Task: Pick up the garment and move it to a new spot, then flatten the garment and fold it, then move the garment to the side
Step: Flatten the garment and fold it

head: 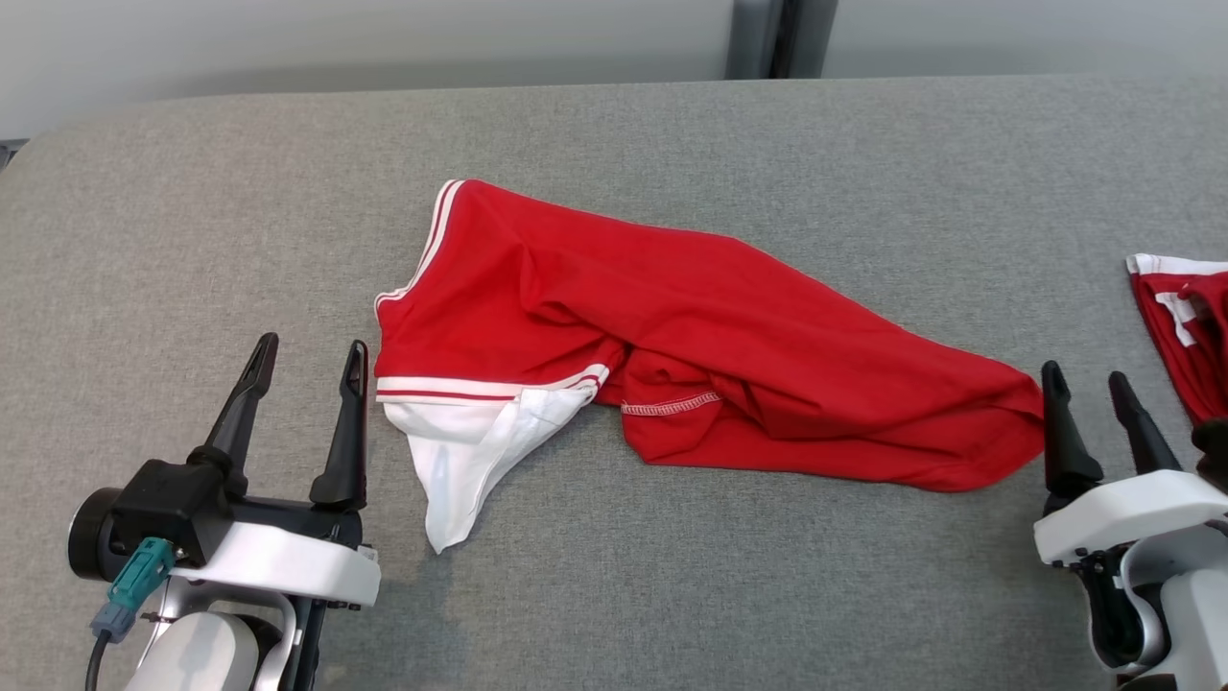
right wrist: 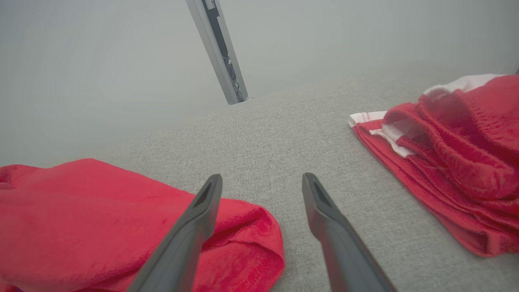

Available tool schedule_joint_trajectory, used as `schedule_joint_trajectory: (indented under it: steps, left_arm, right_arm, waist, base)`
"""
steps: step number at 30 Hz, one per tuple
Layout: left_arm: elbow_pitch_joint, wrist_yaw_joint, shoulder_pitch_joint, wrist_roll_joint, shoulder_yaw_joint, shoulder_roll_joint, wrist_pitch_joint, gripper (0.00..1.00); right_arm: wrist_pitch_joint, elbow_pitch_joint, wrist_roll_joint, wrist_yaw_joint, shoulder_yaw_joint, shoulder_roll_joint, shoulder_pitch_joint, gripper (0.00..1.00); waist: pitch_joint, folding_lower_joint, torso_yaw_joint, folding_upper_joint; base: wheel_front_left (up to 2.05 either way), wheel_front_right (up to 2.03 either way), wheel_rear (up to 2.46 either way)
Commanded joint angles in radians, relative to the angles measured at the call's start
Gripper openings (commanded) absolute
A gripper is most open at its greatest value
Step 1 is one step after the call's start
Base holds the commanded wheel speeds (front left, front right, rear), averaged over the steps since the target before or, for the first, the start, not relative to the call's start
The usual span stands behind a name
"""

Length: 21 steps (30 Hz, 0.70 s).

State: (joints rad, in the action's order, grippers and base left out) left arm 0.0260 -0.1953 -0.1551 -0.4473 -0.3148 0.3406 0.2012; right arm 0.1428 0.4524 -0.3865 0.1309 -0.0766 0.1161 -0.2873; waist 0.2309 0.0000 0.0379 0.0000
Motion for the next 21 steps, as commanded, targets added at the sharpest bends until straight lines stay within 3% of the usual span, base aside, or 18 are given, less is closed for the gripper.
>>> schedule_joint_trajectory:
  steps: [1, 8, 14, 21]
  left_arm:
    - [0.005, -0.006, -0.005, -0.005, 0.003, 0.008, -0.003, 1.0]
    - [0.005, -0.012, 0.007, -0.012, 0.013, 0.015, 0.001, 1.0]
    - [-0.002, -0.019, 0.026, -0.014, 0.014, 0.027, -0.003, 1.0]
    - [-0.009, -0.026, 0.05, -0.021, 0.013, 0.032, -0.005, 1.0]
  right_arm:
    - [0.024, 0.008, 0.009, 0.0, -0.004, 0.018, -0.005, 1.0]
    - [0.072, -0.127, 0.094, 0.0, 0.0, 0.02, 0.025, 1.0]
    - [-0.017, -0.384, 0.188, 0.0, 0.02, -0.018, 0.116, 1.0]
    - [-0.102, -0.525, 0.22, 0.0, 0.042, -0.043, 0.218, 1.0]
  waist:
    - [-0.004, 0.0, -0.005, 0.0]
    - [-0.02, 0.0, -0.026, 0.0]
    - [-0.06, 0.0, -0.041, 0.0]
    - [-0.099, 0.0, -0.049, 0.0]
  base:
    - [0.0, 0.0, 0.0]
    - [0.0, 0.0, 0.0]
    - [0.0, 0.0, 0.0]
    - [0.0, 0.0, 0.0]
